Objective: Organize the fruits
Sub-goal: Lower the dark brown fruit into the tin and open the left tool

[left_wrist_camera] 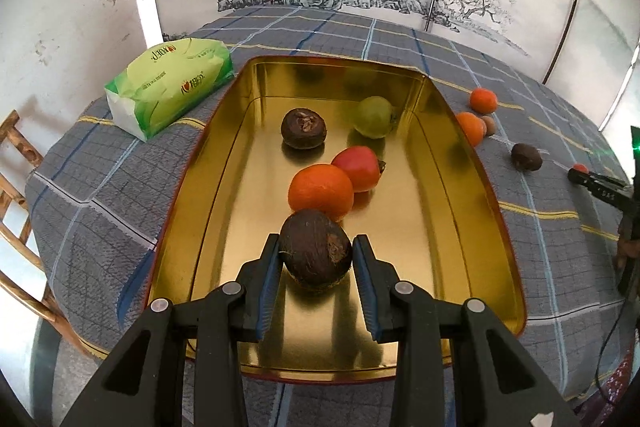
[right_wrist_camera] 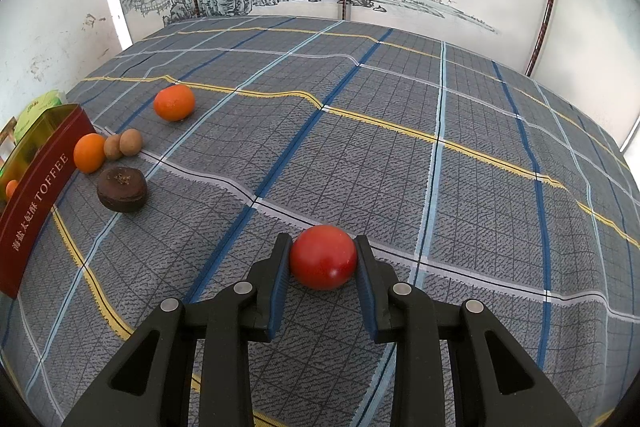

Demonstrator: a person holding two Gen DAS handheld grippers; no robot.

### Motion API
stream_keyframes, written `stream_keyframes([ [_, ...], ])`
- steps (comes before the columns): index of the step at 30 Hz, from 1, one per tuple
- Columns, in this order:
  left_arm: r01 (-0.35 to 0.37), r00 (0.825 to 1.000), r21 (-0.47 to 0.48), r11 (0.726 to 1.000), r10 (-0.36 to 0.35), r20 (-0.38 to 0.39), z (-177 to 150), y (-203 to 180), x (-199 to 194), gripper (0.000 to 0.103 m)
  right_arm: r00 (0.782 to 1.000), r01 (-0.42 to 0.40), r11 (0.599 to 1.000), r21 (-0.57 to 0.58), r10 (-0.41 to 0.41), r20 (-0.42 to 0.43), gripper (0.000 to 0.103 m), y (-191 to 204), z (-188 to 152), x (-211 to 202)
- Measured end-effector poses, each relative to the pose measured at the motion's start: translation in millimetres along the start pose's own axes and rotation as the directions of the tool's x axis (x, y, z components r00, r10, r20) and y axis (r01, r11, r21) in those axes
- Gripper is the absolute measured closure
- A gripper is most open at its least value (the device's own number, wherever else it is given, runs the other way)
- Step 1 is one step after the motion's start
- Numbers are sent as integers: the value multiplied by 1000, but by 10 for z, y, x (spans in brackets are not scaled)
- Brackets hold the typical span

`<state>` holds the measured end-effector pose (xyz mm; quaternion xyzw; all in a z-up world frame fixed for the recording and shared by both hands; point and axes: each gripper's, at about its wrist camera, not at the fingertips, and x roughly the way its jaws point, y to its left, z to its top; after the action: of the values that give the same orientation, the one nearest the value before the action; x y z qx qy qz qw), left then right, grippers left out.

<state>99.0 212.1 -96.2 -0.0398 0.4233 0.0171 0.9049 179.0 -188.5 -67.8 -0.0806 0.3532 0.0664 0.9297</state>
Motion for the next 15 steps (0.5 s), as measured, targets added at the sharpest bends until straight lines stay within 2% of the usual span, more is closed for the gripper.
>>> stream_keyframes([
  [10,-33,999,9,999,33,11,-3,-29,45,71,1000,1,1000,-1,-1,0,71,3,-3,1],
  [15,-46,999,10,999,46,16,-2,-24,46,65,1000,2,1000,-1,-2,0,71,4,-1,2],
])
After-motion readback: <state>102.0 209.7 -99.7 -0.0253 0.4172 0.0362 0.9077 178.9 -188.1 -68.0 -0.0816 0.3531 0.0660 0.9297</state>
